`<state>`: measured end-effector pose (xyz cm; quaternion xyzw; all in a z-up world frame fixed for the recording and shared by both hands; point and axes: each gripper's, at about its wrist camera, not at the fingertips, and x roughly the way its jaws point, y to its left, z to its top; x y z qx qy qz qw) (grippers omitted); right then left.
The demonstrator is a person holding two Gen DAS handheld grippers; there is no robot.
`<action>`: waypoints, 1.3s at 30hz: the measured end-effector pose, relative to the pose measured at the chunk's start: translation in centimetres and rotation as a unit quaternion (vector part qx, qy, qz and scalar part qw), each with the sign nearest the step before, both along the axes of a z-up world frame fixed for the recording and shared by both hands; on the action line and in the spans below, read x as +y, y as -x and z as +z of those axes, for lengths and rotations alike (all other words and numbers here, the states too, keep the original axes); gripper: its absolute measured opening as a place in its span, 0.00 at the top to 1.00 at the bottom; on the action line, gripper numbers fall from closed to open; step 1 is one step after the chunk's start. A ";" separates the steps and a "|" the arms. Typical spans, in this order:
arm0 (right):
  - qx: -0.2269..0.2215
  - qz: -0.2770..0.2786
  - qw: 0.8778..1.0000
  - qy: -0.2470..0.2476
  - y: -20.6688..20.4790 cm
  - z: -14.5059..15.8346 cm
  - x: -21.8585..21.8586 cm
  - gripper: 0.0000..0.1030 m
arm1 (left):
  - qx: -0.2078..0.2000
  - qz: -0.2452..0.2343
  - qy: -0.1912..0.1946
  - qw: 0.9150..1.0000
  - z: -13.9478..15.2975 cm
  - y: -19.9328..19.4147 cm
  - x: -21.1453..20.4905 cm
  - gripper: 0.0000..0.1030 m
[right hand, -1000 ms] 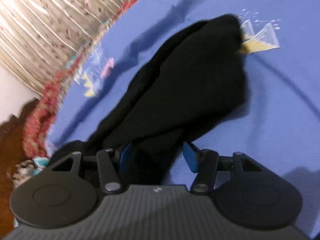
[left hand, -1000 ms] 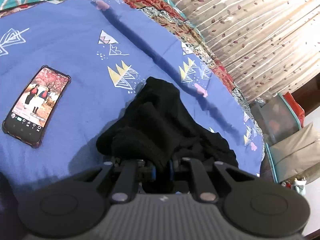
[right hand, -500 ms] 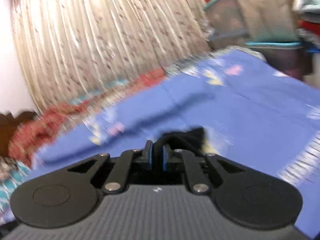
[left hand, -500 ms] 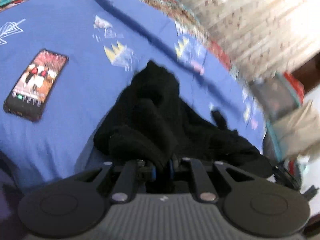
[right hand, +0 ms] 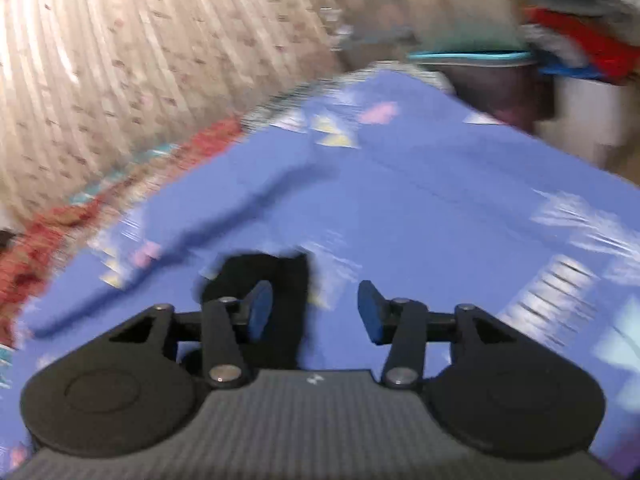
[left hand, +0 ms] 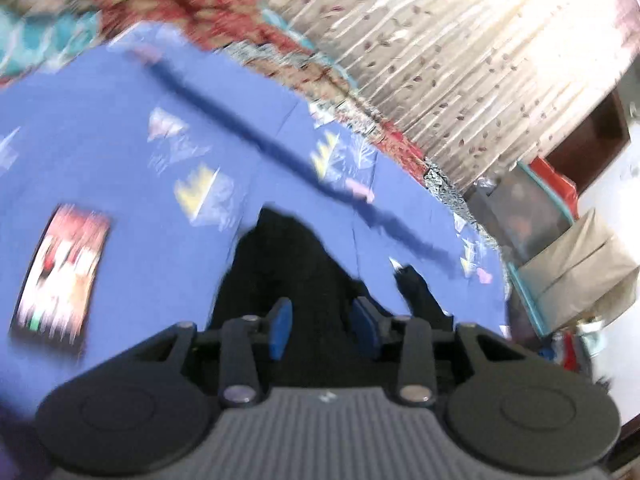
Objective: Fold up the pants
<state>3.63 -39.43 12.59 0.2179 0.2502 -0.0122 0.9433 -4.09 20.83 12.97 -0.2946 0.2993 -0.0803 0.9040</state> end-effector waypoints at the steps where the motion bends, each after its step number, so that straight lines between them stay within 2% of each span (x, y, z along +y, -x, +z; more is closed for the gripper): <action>1: -0.002 0.016 1.000 -0.014 -2.4 0.1 0.3 0.38 | -0.004 0.003 -0.040 0.999 -0.1 -2.2 -1.0 0.58; 3: 0.008 0.028 1.000 -0.010 -5.9 -0.3 1.8 0.37 | -0.001 0.002 -0.098 0.995 -1.2 -7.3 -3.0 0.49; 5: 0.040 0.039 0.998 0.011 -10.9 -1.3 2.8 0.37 | 0.006 0.003 -0.117 0.993 -2.3 -11.7 -4.2 0.48; 7: 0.072 0.056 0.995 0.050 -14.5 -2.3 3.8 0.36 | 0.018 0.019 -0.118 0.993 -3.7 -15.9 -5.2 0.41; 8: 0.086 0.055 0.991 0.088 -16.2 -3.1 4.4 0.36 | 0.027 0.026 -0.113 0.993 -4.1 -17.5 -5.5 0.39; 10: 0.101 0.055 0.982 0.148 -19.2 -4.3 5.6 0.36 | 0.045 0.036 -0.103 0.993 -5.7 -19.8 -5.9 0.39; 11: 0.100 0.074 0.980 0.153 -19.4 -4.6 6.2 0.36 | 0.051 0.034 -0.105 0.993 -6.4 -20.5 -6.2 0.40; 12: 0.092 0.108 0.977 0.160 -19.2 -5.1 7.2 0.35 | 0.054 0.028 -0.113 0.992 -7.0 -21.2 -6.7 0.48; 13: 0.077 0.143 0.970 0.182 -19.5 -5.2 8.5 0.28 | 0.055 0.017 -0.128 0.990 -7.5 -22.1 -7.4 0.70; 14: 0.057 0.176 0.958 0.219 -20.0 -5.4 10.3 0.22 | 0.058 0.002 -0.149 0.987 -8.1 -22.4 -8.1 0.82; 15: 0.045 0.197 0.947 0.248 -20.4 -6.0 11.9 0.13 | 0.064 -0.008 -0.165 0.984 -8.7 -22.7 -8.6 0.88; 17: 0.049 0.231 0.922 0.307 -22.1 -7.8 14.2 0.13 | 0.061 -0.008 -0.172 0.983 -8.8 -22.3 -8.8 0.89; 19: 0.082 0.235 0.907 0.340 -23.8 -9.7 14.8 0.13 | 0.044 0.004 -0.175 0.984 -7.9 -20.8 -8.4 0.90; 20: 0.094 0.236 0.904 0.343 -24.3 -10.6 14.5 0.13 | 0.034 0.014 -0.176 0.984 -7.4 -19.5 -7.9 0.90; 24: 0.107 0.224 0.932 0.265 -25.1 -11.2 10.9 0.06 | 0.026 0.047 -0.153 0.987 -6.4 -14.8 -5.2 0.90; 26: 0.126 0.221 0.944 0.212 -25.4 -11.2 9.1 0.08 | 0.031 0.060 -0.142 0.988 -6.2 -13.3 -4.1 0.90; 27: 0.131 0.221 0.947 0.193 -25.5 -11.0 8.6 0.17 | 0.033 0.066 -0.136 0.988 -6.2 -12.2 -3.7 0.90; 28: 0.135 0.226 0.947 0.185 -25.5 -10.6 8.4 0.38 | 0.037 0.072 -0.131 0.988 -6.0 -12.1 -3.2 0.90; 29: 0.139 0.229 0.947 0.176 -25.3 -10.0 8.4 0.54 | 0.040 0.078 -0.127 0.988 -5.9 -11.4 -3.1 0.90; 30: 0.147 0.227 0.948 0.165 -24.6 -9.3 8.6 0.89 | 0.039 0.081 -0.125 0.988 -5.5 -10.9 -3.1 0.90; 32: 0.150 0.227 0.951 0.146 -23.1 -7.8 8.8 0.89 | 0.026 0.082 -0.127 0.988 -4.5 -9.9 -3.2 0.90; 33: 0.132 0.224 0.955 0.144 -21.0 -7.0 9.2 0.89 | 0.016 0.080 -0.134 0.988 -3.9 -9.1 -3.5 0.90; 35: 0.088 0.218 0.966 0.109 -16.8 -4.7 8.3 0.89 | 0.004 0.075 -0.144 0.987 -3.0 -8.3 -3.9 0.90; 39: 0.028 0.185 0.980 0.072 -8.6 -0.3 5.6 0.89 | -0.002 0.076 -0.134 0.988 -1.3 -6.2 -4.3 0.90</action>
